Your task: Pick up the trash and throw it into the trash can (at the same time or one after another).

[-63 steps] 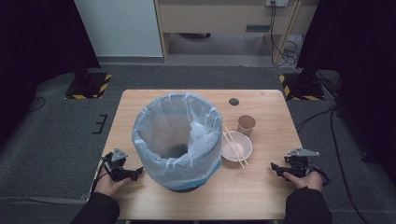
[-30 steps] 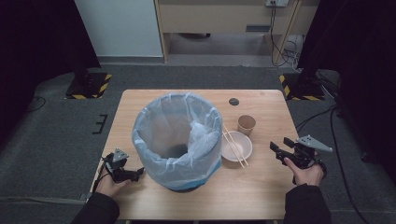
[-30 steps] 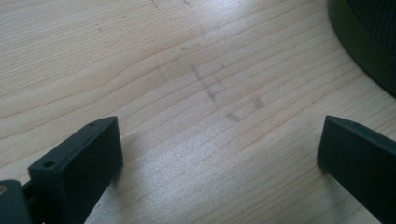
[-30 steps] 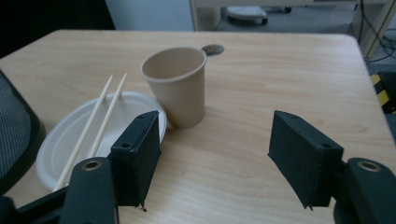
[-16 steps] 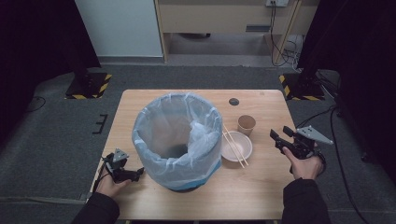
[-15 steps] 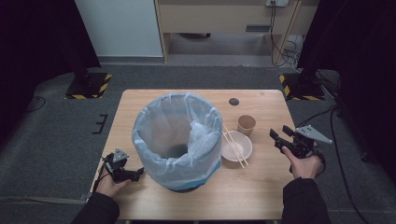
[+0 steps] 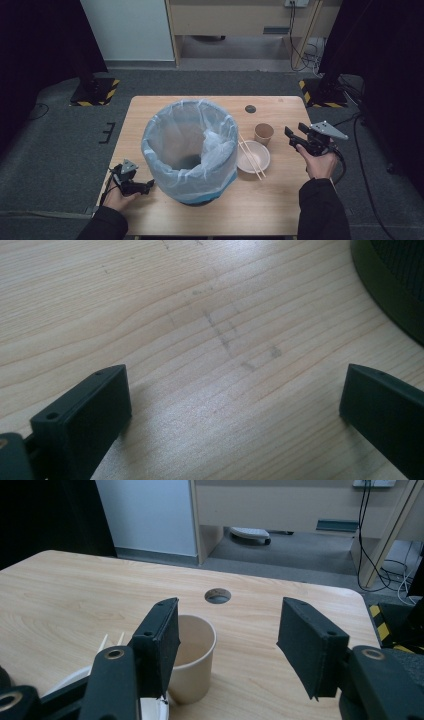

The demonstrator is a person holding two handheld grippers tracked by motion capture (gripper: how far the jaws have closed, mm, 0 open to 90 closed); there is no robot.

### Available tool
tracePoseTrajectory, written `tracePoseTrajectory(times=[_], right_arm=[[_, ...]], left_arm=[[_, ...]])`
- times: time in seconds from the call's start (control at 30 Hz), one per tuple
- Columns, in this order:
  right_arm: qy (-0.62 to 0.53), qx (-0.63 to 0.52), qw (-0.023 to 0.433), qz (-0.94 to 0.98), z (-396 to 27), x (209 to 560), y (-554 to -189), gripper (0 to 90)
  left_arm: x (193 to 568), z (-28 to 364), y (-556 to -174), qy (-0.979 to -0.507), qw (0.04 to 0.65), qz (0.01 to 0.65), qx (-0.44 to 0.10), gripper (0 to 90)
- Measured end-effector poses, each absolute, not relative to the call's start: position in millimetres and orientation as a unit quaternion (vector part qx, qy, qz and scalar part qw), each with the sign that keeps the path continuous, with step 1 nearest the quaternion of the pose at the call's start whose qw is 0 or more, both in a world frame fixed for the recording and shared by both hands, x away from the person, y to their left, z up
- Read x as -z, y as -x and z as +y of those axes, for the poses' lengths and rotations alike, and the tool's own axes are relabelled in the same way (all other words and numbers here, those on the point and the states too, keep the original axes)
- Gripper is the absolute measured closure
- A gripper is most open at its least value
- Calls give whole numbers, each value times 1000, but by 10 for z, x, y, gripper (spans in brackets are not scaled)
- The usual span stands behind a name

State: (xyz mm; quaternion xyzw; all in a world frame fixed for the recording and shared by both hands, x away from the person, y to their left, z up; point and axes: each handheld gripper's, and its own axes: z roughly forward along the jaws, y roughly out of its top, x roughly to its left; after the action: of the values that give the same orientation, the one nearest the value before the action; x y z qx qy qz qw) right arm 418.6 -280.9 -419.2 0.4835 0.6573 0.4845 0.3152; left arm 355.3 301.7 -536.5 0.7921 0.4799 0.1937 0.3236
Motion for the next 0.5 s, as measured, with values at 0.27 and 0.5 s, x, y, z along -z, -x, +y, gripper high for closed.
tracePoseTrajectory(times=[0.27,0.5], right_arm=[[-477,-482,316,663,-2722,4115,-4331,418],[-482,-478,312,665,-2655,4180,-4464,450]], left_arm=[[5365,3017,-3553,-792,324,480,-194,0],[5365,3015,-3554,-792,324,479,-193,0]])
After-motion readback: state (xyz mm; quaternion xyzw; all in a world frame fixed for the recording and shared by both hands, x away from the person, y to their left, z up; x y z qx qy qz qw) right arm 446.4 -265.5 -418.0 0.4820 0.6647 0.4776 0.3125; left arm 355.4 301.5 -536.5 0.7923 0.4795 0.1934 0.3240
